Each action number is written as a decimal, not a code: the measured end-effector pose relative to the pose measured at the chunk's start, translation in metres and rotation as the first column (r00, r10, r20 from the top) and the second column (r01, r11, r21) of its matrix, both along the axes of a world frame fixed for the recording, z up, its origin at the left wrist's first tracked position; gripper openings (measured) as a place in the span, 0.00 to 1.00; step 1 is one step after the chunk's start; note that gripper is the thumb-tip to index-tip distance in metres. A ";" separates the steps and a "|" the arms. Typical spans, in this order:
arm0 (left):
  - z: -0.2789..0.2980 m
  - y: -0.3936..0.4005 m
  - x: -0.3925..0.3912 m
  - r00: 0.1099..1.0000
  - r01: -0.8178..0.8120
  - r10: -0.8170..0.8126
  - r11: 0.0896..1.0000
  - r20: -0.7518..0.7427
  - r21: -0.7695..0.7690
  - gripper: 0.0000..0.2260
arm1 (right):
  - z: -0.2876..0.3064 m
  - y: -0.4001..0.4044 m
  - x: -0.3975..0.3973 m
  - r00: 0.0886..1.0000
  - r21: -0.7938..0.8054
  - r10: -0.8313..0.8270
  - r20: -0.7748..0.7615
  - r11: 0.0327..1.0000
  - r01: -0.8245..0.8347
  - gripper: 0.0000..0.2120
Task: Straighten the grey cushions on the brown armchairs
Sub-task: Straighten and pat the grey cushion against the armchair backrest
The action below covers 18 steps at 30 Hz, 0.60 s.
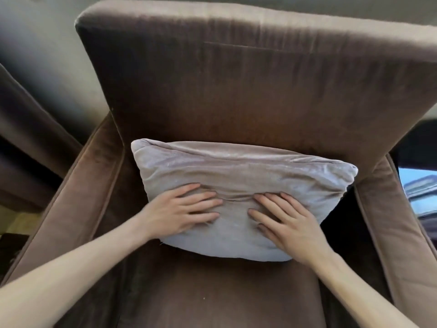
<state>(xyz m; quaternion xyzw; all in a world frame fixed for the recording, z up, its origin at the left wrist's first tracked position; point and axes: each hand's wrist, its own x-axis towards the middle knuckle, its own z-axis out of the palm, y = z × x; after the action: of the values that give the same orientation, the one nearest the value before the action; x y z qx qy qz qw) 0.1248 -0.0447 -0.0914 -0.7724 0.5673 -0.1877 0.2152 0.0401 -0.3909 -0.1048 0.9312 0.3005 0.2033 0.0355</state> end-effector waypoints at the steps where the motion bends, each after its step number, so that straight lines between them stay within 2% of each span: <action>1: 0.003 0.011 0.005 1.000 -0.011 0.011 1.000 0.019 -0.005 0.23 | 0.003 -0.013 -0.003 1.000 -0.045 -0.010 -0.015 0.999 0.010 0.22; 3: 0.007 0.033 0.007 0.997 -0.081 0.081 0.996 0.013 -0.043 0.23 | 0.007 -0.036 -0.014 0.997 -0.092 -0.061 -0.047 0.994 0.056 0.25; 6: 0.007 0.058 -0.004 0.977 -0.213 0.211 0.975 -0.035 -0.064 0.26 | 0.004 -0.052 -0.035 0.984 -0.042 -0.166 -0.067 0.986 0.164 0.26; 9: 0.006 0.048 -0.024 0.959 -0.281 0.275 0.955 -0.069 -0.093 0.25 | 0.004 -0.033 -0.047 0.971 0.110 -0.239 -0.013 0.965 0.239 0.16; 11: 0.000 0.024 -0.041 0.970 -0.237 0.228 0.965 -0.087 -0.115 0.23 | 0.007 0.001 -0.049 0.981 0.177 -0.188 0.052 0.968 0.176 0.08; 14: -0.020 -0.023 -0.065 0.978 -0.079 0.077 0.997 -0.192 -0.004 0.21 | -0.003 0.054 -0.045 0.999 0.090 0.010 0.033 0.996 -0.013 0.07; 16: -0.036 -0.037 -0.065 0.964 -0.054 0.064 0.998 -0.257 0.043 0.21 | -0.018 0.063 -0.034 0.996 0.033 0.079 -0.037 0.996 -0.078 0.09; 18: -0.043 -0.030 -0.048 0.948 -0.087 0.095 0.995 -0.302 0.040 0.24 | -0.027 0.043 -0.024 0.993 -0.015 0.056 -0.104 0.998 -0.058 0.16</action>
<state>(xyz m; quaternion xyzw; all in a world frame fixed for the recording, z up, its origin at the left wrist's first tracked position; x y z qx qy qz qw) 0.0766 -0.0744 -0.1342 -0.8146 0.5597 -0.0493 0.1438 0.0165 -0.3476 -0.1323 0.9312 0.3304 0.1528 0.0222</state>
